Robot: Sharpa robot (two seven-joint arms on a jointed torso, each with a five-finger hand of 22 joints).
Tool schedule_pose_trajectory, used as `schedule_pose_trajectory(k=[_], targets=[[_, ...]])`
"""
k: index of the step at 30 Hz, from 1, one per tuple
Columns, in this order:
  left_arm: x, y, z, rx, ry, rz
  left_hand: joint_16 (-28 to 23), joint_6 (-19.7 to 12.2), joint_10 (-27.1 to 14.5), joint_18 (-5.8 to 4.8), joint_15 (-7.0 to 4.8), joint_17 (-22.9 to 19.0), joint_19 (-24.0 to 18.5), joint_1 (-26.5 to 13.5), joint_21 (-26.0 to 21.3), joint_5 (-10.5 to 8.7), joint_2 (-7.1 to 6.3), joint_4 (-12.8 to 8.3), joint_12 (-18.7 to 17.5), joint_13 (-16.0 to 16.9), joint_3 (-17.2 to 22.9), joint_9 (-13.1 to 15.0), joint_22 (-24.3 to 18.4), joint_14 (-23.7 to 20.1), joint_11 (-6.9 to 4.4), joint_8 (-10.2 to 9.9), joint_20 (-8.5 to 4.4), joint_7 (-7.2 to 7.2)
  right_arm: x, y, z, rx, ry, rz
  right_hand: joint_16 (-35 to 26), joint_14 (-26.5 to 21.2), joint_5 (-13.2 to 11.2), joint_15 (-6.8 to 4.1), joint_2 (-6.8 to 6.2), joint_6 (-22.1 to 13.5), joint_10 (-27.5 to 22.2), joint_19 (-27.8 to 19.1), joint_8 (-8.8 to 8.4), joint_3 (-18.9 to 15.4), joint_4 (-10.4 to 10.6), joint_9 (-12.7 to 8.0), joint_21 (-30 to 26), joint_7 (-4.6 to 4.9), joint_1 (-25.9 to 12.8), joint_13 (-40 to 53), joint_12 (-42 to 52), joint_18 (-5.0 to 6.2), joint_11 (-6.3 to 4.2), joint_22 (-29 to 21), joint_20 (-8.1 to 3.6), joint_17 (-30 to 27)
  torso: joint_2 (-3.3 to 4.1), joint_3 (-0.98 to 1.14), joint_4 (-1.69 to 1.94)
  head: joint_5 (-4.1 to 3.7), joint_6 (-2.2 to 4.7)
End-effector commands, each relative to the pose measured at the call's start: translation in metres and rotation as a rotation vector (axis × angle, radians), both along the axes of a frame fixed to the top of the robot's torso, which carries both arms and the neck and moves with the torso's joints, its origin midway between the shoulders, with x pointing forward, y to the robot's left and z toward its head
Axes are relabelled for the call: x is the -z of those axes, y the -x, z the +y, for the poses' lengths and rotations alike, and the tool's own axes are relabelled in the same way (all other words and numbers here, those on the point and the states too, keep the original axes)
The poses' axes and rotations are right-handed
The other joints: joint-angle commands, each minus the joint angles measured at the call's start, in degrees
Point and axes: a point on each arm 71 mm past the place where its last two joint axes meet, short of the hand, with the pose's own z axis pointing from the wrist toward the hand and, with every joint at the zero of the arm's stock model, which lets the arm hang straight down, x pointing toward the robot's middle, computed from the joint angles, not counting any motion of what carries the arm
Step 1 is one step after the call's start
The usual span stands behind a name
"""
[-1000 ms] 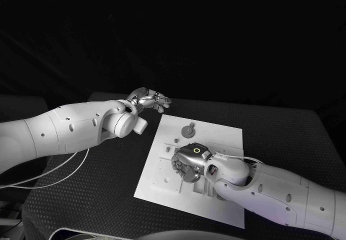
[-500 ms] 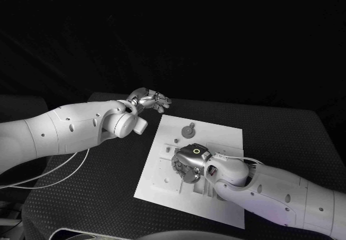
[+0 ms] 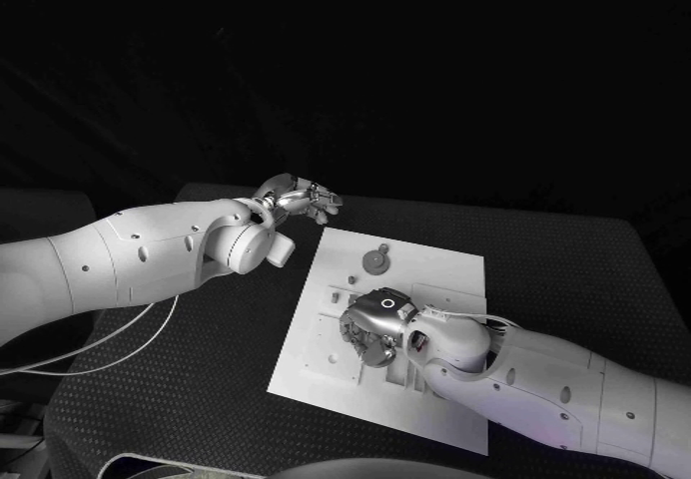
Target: Assemble the parts on the task board
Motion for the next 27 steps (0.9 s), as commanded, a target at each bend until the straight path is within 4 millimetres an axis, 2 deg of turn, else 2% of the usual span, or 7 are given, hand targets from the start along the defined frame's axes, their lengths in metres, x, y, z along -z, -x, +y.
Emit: schedule_pose_trajectory(k=[1,6,9,12,17,22,27], targets=[[-0.001,0.000,-0.002,0.014,0.010,-0.003,-0.30,-0.19,-0.13,-0.66,0.13,0.08,0.31,0.53,-0.27,0.21,-0.19,-0.27,0.07,0.06,-0.13,-0.03,0.09,0.38,0.02,0.23,-1.27,0.01,0.011,0.004,-0.002,-0.006,0.061,0.027,0.27,-0.37,0.41,-0.25,0.40,0.26,0.17,0.08,-0.18,-0.02,-0.40,0.06,0.01,0.07,-0.13,-0.05,-0.29,0.90,-0.04,0.12,-0.02,0.04,-0.02,0.02,0.01,0.01,-0.05],[-0.001,0.000,-0.002,0.013,0.010,-0.002,-0.32,-0.20,-0.14,-0.66,0.14,0.09,0.31,0.54,-0.29,0.21,-0.20,-0.27,0.07,0.06,-0.14,-0.03,0.10,0.38,0.02,0.24,-1.27,0.01,0.012,0.003,-0.004,0.004,0.058,0.046,0.11,-0.70,0.70,-0.09,0.32,-0.16,-0.21,-0.31,-0.53,-0.09,-0.37,0.10,-0.14,0.27,-0.52,0.03,-0.68,0.90,0.14,0.22,0.15,-0.01,-0.04,0.02,-0.03,0.03,-0.02],[-0.001,0.000,-0.001,0.014,0.009,0.000,-0.33,-0.20,-0.14,-0.66,0.14,0.10,0.31,0.54,-0.29,0.21,-0.20,-0.27,0.07,0.06,-0.14,-0.04,0.10,0.38,0.02,0.24,-1.27,0.01,0.012,0.001,-0.006,0.016,0.038,0.050,-0.91,-2.36,1.50,1.14,-0.70,-3.58,-3.65,-2.40,-2.57,-1.14,-0.62,-0.34,-1.07,1.78,-1.44,-0.48,-2.97,0.88,1.60,0.41,0.94,-0.50,-0.06,0.04,-0.08,0.00,0.05],[-0.001,0.000,-0.001,0.013,0.009,0.000,-0.34,-0.21,-0.15,-0.67,0.14,0.11,0.31,0.54,-0.30,0.21,-0.20,-0.26,0.07,0.06,-0.14,-0.04,0.11,0.38,0.02,0.24,-1.27,0.02,0.010,0.001,-0.008,0.022,0.019,0.043,-1.20,-3.01,1.58,1.95,-1.45,-6.05,-6.22,-3.05,-3.99,-1.70,-0.63,-0.75,-1.31,2.89,-1.35,-0.99,-4.59,0.90,2.55,0.67,1.34,-0.68,-0.02,0.05,-0.09,-0.03,0.14],[-0.001,0.000,-0.001,0.013,0.009,0.000,-0.35,-0.22,-0.16,-0.67,0.14,0.13,0.32,0.54,-0.31,0.20,-0.20,-0.26,0.06,0.06,-0.15,-0.04,0.12,0.38,0.03,0.24,-1.27,0.02,0.007,0.001,-0.011,0.036,-0.007,0.028,-1.94,-5.51,0.76,3.67,-3.32,-10.53,-10.80,-5.20,-6.42,-3.73,-0.87,-1.95,-1.96,4.83,-1.53,-2.29,-7.25,0.82,4.40,1.34,2.12,-0.84,-0.03,0.05,-0.08,-0.12,0.19],[-0.001,0.000,0.001,0.009,0.008,0.000,-0.37,-0.25,-0.18,-0.67,0.14,0.15,0.32,0.55,-0.32,0.20,-0.21,-0.26,0.05,0.06,-0.15,-0.04,0.12,0.38,0.04,0.23,-1.28,0.03,0.005,-0.002,-0.020,0.062,-0.006,0.013,-2.11,-6.96,0.19,4.92,-3.69,-11.84,-14.48,-5.79,-6.98,-5.43,-1.23,-2.55,-1.65,5.35,-1.59,-3.72,-8.22,0.90,5.71,2.34,2.44,-0.88,-0.04,0.06,-0.07,-0.19,0.25],[-0.001,0.000,0.001,0.008,0.007,0.000,-0.38,-0.27,-0.21,-0.67,0.14,0.17,0.33,0.56,-0.33,0.19,-0.23,-0.27,0.04,0.05,-0.16,-0.05,0.13,0.38,0.05,0.22,-1.28,0.04,-0.003,-0.006,-0.029,0.076,-0.024,-0.012,-1.95,-6.99,0.06,4.94,-3.79,-11.89,-14.62,-5.71,-6.96,-5.66,-1.27,-2.63,-1.42,5.38,-1.47,-3.95,-8.04,0.90,5.77,2.66,2.37,-0.83,-0.04,0.02,-0.08,-0.37,0.43]])
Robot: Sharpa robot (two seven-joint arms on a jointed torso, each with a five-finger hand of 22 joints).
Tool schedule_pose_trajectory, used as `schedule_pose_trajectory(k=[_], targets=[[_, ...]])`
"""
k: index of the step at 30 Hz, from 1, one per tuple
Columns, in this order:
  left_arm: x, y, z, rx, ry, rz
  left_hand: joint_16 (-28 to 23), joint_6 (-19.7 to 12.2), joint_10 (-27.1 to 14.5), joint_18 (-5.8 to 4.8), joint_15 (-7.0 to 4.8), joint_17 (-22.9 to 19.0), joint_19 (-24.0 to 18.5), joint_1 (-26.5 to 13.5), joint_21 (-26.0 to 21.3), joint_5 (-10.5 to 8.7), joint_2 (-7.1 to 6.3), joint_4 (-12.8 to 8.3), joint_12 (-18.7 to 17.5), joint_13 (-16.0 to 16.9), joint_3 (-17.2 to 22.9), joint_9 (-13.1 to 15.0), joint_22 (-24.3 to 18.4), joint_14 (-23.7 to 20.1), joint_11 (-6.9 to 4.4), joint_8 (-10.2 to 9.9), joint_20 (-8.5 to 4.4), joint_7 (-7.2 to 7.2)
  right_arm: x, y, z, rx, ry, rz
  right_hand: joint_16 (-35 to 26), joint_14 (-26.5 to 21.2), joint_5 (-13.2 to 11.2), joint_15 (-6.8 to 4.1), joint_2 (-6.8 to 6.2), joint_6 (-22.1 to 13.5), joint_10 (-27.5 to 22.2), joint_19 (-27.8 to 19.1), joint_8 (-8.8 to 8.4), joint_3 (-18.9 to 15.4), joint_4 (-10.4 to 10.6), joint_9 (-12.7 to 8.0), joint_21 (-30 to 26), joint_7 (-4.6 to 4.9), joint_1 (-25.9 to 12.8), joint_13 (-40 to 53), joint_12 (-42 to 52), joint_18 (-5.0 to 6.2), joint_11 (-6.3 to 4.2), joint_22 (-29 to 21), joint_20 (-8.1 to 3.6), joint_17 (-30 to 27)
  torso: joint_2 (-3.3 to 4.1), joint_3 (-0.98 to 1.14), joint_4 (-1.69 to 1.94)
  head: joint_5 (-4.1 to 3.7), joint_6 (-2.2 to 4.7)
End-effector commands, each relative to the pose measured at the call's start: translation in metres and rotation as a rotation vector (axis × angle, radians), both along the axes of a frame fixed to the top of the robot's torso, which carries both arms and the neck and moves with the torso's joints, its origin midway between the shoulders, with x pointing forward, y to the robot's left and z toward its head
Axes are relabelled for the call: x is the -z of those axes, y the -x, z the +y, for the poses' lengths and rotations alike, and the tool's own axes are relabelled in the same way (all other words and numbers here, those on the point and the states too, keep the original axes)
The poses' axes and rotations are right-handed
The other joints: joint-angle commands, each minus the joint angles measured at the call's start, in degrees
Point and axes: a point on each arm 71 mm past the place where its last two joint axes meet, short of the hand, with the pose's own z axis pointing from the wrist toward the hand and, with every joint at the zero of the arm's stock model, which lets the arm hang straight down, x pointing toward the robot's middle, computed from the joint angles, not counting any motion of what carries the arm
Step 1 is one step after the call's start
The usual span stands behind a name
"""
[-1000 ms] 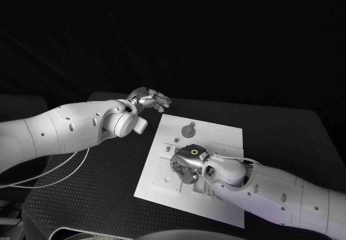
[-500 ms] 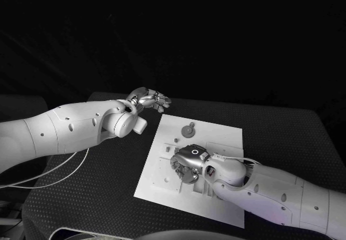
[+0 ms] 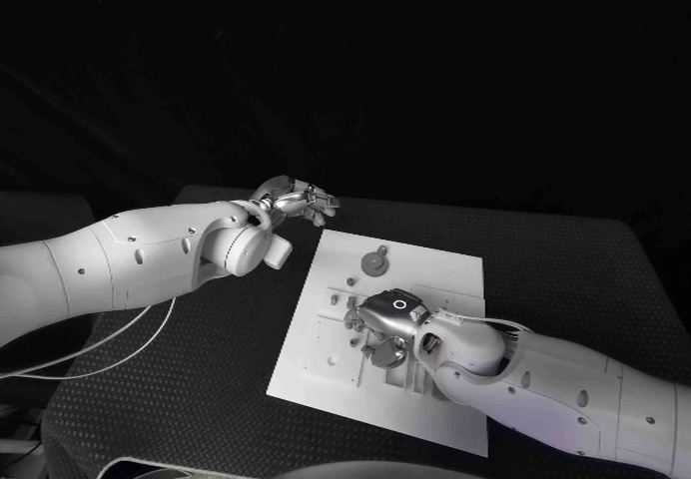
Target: Assemble the parts on the task board
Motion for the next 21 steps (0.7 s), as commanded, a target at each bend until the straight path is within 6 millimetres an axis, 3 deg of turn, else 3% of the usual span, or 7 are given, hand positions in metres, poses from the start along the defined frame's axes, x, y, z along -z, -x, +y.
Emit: schedule_pose_trajectory(k=[1,13,21], targets=[[-0.001,0.000,-0.002,0.012,0.009,-0.001,-0.38,-0.27,-0.20,-0.67,0.14,0.06,0.33,0.56,-0.33,0.19,-0.23,-0.27,0.04,0.06,-0.15,-0.05,0.09,0.38,0.05,0.23,-1.28,0.04,-0.003,-0.004,-0.008,0.036,0.007,-0.016,0.10,0.04,-0.41,-0.07,-0.39,0.31,-0.94,0.13,-0.14,-0.33,-0.11,-0.08,0.34,-0.03,0.14,0.16,0.35,1.11,1.52,0.11,-0.19,0.02,-0.01,-0.01,-0.06,-0.17,0.23],[-0.001,-0.001,0.002,0.006,0.006,-0.002,-0.41,-0.30,-0.22,-0.67,0.13,0.11,0.35,0.60,-0.36,0.19,-0.23,-0.29,0.04,0.06,-0.15,-0.06,0.11,0.39,0.05,0.23,-1.29,0.05,-0.050,-0.015,-0.032,0.080,-0.154,-0.039,1.30,1.06,-0.67,-0.72,-0.46,1.20,0.59,1.20,0.58,0.79,0.67,-0.21,1.28,-0.38,0.78,-0.33,1.33,1.11,0.86,1.13,-0.69,0.34,0.01,0.11,-0.16,-1.07,1.34],[-0.001,0.000,0.003,0.006,0.007,-0.002,-0.42,-0.31,-0.22,-0.66,0.13,0.14,0.36,0.63,-0.37,0.19,-0.23,-0.30,0.04,0.06,-0.15,-0.05,0.13,0.41,0.05,0.24,-1.29,0.05,-0.083,-0.028,-0.072,0.162,-0.167,0.000,2.28,2.42,-0.57,-2.24,-0.37,1.82,5.08,2.58,1.17,-0.82,1.72,-0.37,2.24,-0.67,-0.78,0.39,3.66,1.11,-0.79,2.03,-1.43,0.48,0.03,0.11,-0.27,-2.10,2.28]])
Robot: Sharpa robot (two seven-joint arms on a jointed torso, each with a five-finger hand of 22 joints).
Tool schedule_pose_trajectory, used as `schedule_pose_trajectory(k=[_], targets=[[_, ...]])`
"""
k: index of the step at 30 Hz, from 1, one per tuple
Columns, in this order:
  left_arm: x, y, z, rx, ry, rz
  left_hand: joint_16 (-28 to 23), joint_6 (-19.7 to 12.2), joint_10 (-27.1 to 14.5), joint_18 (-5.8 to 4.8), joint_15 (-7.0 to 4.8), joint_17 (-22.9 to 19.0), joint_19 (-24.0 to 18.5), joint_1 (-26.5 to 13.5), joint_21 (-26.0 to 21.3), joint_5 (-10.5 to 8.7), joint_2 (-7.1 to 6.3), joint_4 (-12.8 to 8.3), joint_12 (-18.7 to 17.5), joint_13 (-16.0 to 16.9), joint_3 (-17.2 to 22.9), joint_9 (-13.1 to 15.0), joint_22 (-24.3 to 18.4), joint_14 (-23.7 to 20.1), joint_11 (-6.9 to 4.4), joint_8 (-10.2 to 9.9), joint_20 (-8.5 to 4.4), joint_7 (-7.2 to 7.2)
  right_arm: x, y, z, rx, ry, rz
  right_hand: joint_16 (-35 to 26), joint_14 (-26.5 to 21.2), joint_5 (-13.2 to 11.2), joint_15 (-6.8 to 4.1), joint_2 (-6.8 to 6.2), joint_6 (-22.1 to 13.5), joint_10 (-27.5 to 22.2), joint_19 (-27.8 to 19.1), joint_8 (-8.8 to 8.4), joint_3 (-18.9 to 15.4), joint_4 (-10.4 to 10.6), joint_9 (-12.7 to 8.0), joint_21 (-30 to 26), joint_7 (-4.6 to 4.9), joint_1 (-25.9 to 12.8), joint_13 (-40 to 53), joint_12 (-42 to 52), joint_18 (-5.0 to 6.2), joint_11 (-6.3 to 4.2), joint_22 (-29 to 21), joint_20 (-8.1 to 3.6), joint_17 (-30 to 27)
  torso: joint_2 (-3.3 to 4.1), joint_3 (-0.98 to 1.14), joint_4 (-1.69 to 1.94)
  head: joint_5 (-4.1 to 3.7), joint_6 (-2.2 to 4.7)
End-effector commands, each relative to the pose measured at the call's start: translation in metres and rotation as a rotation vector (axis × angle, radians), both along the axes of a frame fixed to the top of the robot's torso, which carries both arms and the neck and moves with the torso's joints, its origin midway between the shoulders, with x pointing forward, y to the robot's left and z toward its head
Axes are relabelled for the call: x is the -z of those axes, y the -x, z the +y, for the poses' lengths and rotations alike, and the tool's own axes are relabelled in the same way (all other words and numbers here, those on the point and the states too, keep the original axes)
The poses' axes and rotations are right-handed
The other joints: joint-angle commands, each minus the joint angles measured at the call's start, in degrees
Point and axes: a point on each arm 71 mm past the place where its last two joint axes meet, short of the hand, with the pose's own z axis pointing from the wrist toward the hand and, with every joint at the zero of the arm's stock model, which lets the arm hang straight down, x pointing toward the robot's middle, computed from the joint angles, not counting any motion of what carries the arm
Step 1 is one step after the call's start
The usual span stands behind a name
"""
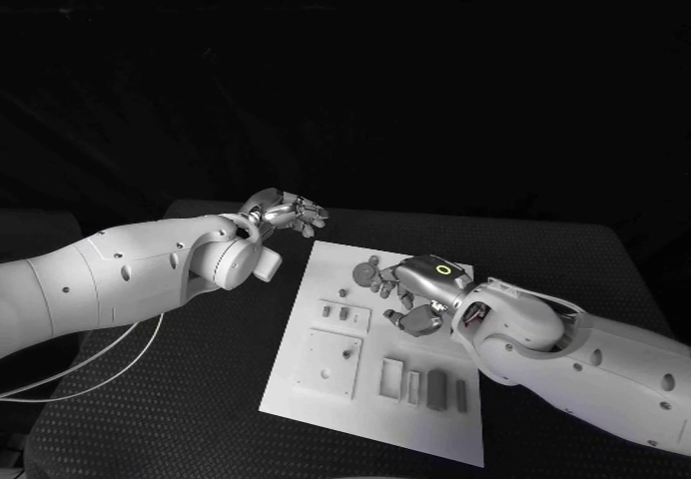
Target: Assemble the parts on the task board
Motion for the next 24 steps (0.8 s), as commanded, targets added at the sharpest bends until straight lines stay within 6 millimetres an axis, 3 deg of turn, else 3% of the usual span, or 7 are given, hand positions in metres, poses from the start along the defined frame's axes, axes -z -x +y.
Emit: schedule_pose_trajectory(k=[1,6,10,13,15,19,24], targets=[[-0.001,0.001,-0.001,0.013,0.009,-0.002,-0.21,-0.31,-0.22,-0.67,0.13,0.09,0.37,0.40,-0.37,0.19,0.00,-0.31,0.05,0.06,-0.15,-0.05,0.09,0.41,0.05,0.25,-1.29,0.05,-0.006,-0.004,-0.016,0.028,0.015,0.066,0.26,0.13,0.46,-0.39,0.14,-0.38,0.48,0.48,0.24,-1.30,-0.01,-0.12,0.42,0.21,-1.26,0.10,0.14,1.24,-0.29,0.24,-0.04,0.03,0.03,-0.05,-0.10,-0.51,0.47],[-0.001,0.001,-0.001,0.015,0.010,-0.002,-0.21,-0.31,-0.22,-0.67,0.13,0.10,0.37,0.42,-0.38,0.19,-0.01,-0.32,0.05,0.06,-0.15,-0.05,0.09,0.41,0.05,0.25,-1.29,0.05,-0.005,-0.015,-0.043,0.080,0.110,0.077,-0.39,-1.23,-0.43,0.09,0.04,-0.91,-0.53,-1.00,0.12,-3.68,-0.65,-0.36,-0.41,-0.57,-2.70,-0.21,-0.56,1.24,0.20,0.28,0.43,-0.30,0.01,-0.07,-0.26,-0.98,0.71],[-0.001,0.001,-0.002,0.019,0.011,-0.001,-0.22,-0.31,-0.22,-0.67,0.13,0.11,0.37,0.43,-0.39,0.19,-0.02,-0.32,0.05,0.06,-0.15,-0.05,0.10,0.41,0.05,0.26,-1.29,0.05,0.002,-0.021,-0.055,0.107,0.191,0.101,-0.74,-2.26,-1.71,0.68,0.00,-1.40,-1.86,-2.04,0.03,-5.81,-0.97,-0.55,-0.99,-1.41,-4.23,-0.62,-1.38,1.23,0.77,0.36,0.86,-0.45,0.05,-0.01,-0.44,-0.86,0.68],[-0.001,0.001,-0.003,0.022,0.011,0.000,-0.22,-0.31,-0.22,-0.67,0.13,0.12,0.37,0.44,-0.39,0.19,-0.02,-0.32,0.05,0.07,-0.15,-0.05,0.10,0.42,0.05,0.26,-1.29,0.05,0.005,-0.022,-0.061,0.115,0.225,0.098,-0.90,-2.91,-1.84,0.93,-0.02,-1.63,-2.51,-2.61,0.02,-7.23,-0.93,-0.64,-1.29,-1.79,-5.30,-0.82,-1.75,1.24,1.02,0.46,1.14,-0.51,0.06,0.10,-0.30,-0.82,0.41],[-0.001,0.001,-0.001,0.019,0.011,0.000,-0.23,-0.31,-0.22,-0.67,0.13,0.13,0.38,0.45,-0.39,0.19,-0.01,-0.32,0.06,0.07,-0.15,-0.05,0.10,0.42,0.05,0.27,-1.29,0.05,0.007,-0.023,-0.062,0.117,0.239,0.104,-0.88,-3.11,-1.79,0.97,-0.04,-1.72,-2.75,-2.78,0.05,-8.04,-1.01,-0.69,-1.37,-1.86,-5.70,-0.90,-1.87,1.24,1.05,0.56,1.21,-0.50,0.06,0.10,-0.18,-0.91,0.34],[-0.001,0.001,-0.001,0.018,0.010,0.000,-0.24,-0.31,-0.22,-0.67,0.12,0.14,0.38,0.45,-0.40,0.18,-0.01,-0.32,0.06,0.07,-0.15,-0.05,0.11,0.42,0.05,0.27,-1.29,0.05,0.016,-0.021,-0.061,0.108,0.260,0.118,-0.81,-3.24,-1.59,1.02,0.00,-1.89,-2.98,-2.86,0.04,-8.82,-0.98,-0.76,-1.42,-1.91,-6.07,-0.98,-1.98,1.24,1.11,0.67,1.25,-0.48,0.05,0.07,-0.33,-0.86,0.23],[-0.001,0.001,-0.001,0.020,0.011,0.001,-0.25,-0.32,-0.22,-0.68,0.13,0.17,0.39,0.45,-0.41,0.18,0.00,-0.32,0.06,0.07,-0.16,-0.05,0.12,0.43,0.05,0.27,-1.29,0.05,0.027,-0.016,-0.056,0.087,0.270,0.139,-0.67,-3.16,-1.44,0.96,0.09,-1.79,-2.80,-2.74,0.15,-8.98,-0.81,-0.76,-1.40,-2.05,-5.97,-0.95,-1.86,1.24,1.05,0.74,1.20,-0.45,0.04,0.01,-0.12,-0.81,-0.11]])
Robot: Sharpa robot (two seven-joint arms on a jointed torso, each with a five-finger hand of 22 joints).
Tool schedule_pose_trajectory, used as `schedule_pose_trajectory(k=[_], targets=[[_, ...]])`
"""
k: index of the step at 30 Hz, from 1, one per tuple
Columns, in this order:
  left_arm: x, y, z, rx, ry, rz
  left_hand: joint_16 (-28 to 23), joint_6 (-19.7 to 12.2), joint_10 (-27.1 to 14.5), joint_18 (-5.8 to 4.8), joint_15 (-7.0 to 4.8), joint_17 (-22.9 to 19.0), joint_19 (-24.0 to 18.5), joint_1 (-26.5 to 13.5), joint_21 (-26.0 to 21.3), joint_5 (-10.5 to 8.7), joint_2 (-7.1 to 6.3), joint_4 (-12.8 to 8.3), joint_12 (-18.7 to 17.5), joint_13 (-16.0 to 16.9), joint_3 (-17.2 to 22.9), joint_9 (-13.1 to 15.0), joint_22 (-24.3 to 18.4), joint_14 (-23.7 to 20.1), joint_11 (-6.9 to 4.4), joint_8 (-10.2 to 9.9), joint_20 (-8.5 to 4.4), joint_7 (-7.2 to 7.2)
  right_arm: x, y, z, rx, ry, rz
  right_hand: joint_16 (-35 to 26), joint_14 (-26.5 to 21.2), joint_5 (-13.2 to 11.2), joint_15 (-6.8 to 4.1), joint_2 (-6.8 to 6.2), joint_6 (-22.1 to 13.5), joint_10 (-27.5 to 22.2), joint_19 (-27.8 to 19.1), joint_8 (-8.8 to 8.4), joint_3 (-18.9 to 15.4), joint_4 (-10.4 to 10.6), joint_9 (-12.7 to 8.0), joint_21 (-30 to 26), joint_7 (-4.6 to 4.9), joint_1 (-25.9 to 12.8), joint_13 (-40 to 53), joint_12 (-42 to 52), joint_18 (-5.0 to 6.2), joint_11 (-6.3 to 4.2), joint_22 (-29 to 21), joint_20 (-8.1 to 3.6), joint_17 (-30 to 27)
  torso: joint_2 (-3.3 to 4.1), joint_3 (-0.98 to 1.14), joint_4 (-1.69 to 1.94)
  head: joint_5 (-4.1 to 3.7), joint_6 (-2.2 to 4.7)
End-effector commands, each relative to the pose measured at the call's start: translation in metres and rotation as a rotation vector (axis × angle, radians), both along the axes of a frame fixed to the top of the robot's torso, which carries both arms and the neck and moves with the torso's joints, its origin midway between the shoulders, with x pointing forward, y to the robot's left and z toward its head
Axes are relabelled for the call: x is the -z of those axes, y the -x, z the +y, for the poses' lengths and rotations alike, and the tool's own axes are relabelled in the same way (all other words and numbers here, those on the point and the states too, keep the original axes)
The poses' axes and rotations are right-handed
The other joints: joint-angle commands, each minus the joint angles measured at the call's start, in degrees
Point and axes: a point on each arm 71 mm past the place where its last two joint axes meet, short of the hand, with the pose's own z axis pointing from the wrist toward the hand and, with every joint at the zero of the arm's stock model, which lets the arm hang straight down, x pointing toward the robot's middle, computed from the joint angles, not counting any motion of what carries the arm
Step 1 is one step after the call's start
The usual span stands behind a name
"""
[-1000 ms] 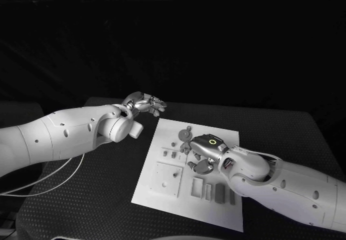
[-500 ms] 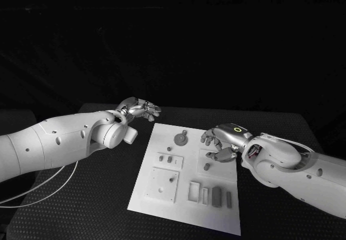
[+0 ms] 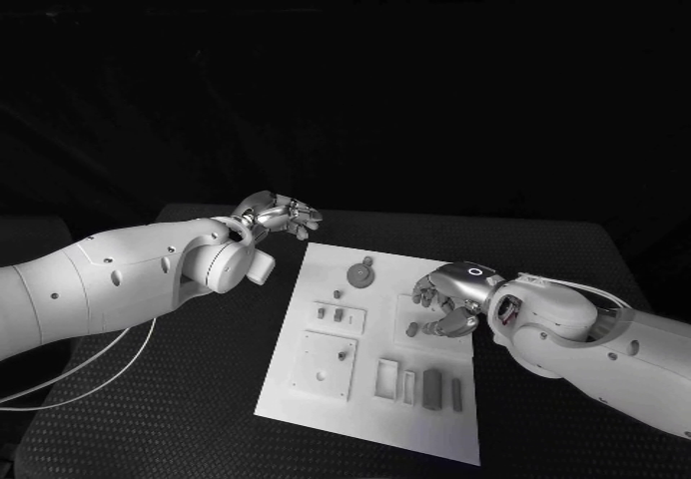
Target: Assemble the parts on the task board
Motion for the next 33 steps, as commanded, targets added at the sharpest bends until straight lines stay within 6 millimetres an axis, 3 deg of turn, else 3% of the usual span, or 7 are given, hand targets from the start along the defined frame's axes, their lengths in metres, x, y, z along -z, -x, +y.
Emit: schedule_pose_trajectory(k=[1,11,33], targets=[[-0.001,0.000,-0.002,0.016,0.010,-0.002,-0.25,-0.32,-0.22,-0.68,0.13,0.07,0.39,0.45,-0.19,0.18,0.00,-0.31,0.06,0.07,-0.16,-0.05,0.08,0.43,0.05,0.27,-1.29,0.06,0.009,0.004,0.004,-0.030,0.049,0.017,0.07,-0.22,0.11,-0.10,0.19,0.07,0.00,-0.10,0.17,-0.39,0.13,-0.08,-0.18,-0.29,-0.19,-0.01,-0.03,0.75,-0.05,0.36,-0.14,0.01,-0.01,-0.05,0.18,0.08,-0.24],[-0.001,0.000,-0.002,0.016,0.010,-0.002,-0.27,-0.36,-0.26,-0.68,0.12,0.10,0.40,0.46,-0.21,0.17,-0.01,-0.33,0.04,0.06,-0.17,-0.06,0.10,0.44,0.07,0.27,-1.29,0.07,0.017,0.009,0.013,-0.071,0.039,0.002,0.91,0.84,-0.61,-1.01,0.22,1.99,2.83,1.27,1.44,1.51,1.06,0.27,0.23,0.53,2.56,0.72,1.57,0.75,-1.04,0.65,-0.72,0.16,-0.03,-0.16,0.16,0.24,-0.49],[-0.001,0.000,-0.001,0.016,0.009,0.000,-0.32,-0.40,-0.30,-0.70,0.13,0.17,0.44,0.39,-0.24,0.16,0.03,-0.26,0.03,0.06,-0.21,-0.07,0.13,0.45,0.09,0.27,-1.29,0.09,0.024,0.012,0.022,-0.093,0.050,-0.020,2.01,2.86,-0.77,-2.69,1.43,7.02,8.14,3.62,4.34,7.84,4.57,1.38,1.15,-0.76,5.68,2.46,4.22,0.75,-3.03,0.97,-1.73,0.42,-0.04,-0.13,0.14,0.56,-0.82]])
